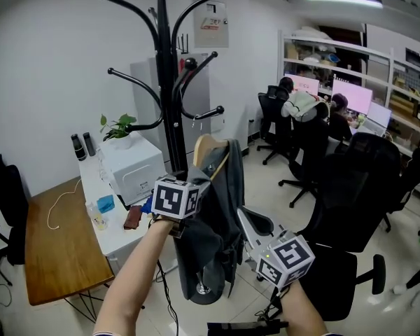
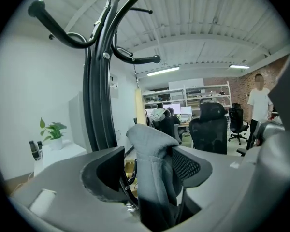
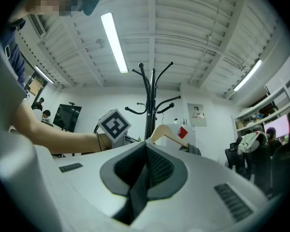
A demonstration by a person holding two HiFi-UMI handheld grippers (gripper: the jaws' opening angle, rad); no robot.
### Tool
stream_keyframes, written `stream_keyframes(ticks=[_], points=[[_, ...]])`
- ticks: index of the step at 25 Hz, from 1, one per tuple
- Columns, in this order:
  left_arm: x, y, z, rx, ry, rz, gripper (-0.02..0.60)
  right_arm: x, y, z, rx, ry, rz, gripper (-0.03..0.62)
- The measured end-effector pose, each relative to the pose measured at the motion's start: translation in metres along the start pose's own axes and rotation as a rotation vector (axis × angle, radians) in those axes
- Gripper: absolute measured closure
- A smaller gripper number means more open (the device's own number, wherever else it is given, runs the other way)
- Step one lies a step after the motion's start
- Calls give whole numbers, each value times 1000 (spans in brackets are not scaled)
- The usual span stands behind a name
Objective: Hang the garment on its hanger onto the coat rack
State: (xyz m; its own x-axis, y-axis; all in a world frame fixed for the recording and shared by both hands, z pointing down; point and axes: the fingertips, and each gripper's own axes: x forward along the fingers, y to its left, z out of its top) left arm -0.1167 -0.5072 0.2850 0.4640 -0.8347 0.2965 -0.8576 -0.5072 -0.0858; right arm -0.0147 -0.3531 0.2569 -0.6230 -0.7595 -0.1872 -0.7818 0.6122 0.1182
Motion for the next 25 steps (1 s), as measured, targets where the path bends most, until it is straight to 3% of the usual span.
stream_keyframes(ticks=[3, 7, 9, 13, 18, 25], points=[[-27, 3, 3, 52, -109, 44, 224, 0, 2, -9, 1, 21, -3, 580], [-88, 4, 4, 45, -284, 85, 203, 1, 2, -29, 17, 71, -14, 580], [-109, 1, -8, -5, -314, 57, 282, 4, 2, -38, 28, 96, -20, 580], [-135, -2, -42, -133, -350, 31, 565, 12, 6, -53, 57, 134, -17, 580], [-138, -10, -85, -192, -313, -26, 581, 17, 8, -73, 95, 176, -18, 580], [-133, -10, -107, -190, -271, -8, 581, 21, 18, -76, 137, 182, 18, 580]])
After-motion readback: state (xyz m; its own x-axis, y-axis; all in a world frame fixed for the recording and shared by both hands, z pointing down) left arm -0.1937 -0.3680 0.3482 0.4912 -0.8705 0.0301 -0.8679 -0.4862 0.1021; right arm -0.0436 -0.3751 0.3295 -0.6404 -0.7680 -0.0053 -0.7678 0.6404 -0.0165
